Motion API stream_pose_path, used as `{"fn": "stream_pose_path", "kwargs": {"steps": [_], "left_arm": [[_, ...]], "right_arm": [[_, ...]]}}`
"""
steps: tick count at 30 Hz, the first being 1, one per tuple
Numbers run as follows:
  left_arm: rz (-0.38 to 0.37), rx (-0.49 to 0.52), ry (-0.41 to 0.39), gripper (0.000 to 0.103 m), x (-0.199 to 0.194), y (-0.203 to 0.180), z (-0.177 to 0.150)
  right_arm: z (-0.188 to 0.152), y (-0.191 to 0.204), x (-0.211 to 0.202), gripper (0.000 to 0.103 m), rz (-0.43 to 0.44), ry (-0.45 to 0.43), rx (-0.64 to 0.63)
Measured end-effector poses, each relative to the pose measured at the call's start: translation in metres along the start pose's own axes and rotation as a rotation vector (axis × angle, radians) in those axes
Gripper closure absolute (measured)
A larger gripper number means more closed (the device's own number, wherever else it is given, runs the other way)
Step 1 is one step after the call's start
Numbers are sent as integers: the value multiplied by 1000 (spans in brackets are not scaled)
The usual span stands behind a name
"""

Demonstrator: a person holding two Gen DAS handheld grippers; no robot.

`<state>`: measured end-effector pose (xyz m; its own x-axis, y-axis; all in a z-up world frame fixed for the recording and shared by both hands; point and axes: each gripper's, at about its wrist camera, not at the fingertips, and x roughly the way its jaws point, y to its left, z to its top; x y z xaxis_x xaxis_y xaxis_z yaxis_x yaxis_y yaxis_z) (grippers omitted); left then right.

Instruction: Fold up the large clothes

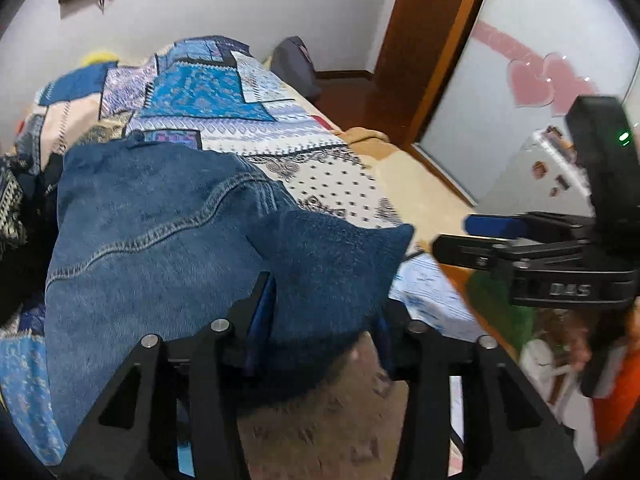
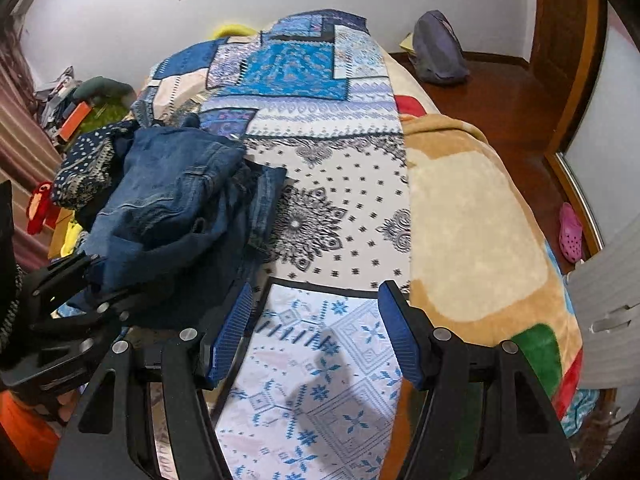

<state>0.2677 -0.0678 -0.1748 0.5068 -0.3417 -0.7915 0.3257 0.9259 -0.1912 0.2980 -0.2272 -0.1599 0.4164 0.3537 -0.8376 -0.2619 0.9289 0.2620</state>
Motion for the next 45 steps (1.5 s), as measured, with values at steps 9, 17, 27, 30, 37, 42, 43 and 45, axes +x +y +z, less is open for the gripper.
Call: {"fn": "stream_pose_path", "kwargs": {"steps": [9, 17, 27, 30, 37, 42, 43, 45], "left_arm": [[45, -54, -121, 46, -72, 34, -1], [255, -152, -91, 38, -77, 109, -13], [202, -256, -7, 25, -51, 139, -61], [208, -243, -12, 25, -55, 136, -65], [260, -181, -30, 25, -71, 135, -52], [301, -180, -49, 25, -78, 152, -31], [297, -195, -50, 25, -78, 158, -26], [269, -229, -36, 25, -74, 170, -19]], "right_arm": [[14, 41, -20, 41, 81, -78, -87], [27, 89, 14, 41, 134, -50, -174], [-1, 47, 48, 27, 94, 43, -104], [-7, 42, 42, 27, 103, 52, -94], [8, 62, 23, 25, 42, 13, -186], [27, 81, 22, 25, 89, -22, -219], [32, 85, 26, 25, 103, -19, -219], [39, 90, 36, 25, 115, -1, -214]]}}
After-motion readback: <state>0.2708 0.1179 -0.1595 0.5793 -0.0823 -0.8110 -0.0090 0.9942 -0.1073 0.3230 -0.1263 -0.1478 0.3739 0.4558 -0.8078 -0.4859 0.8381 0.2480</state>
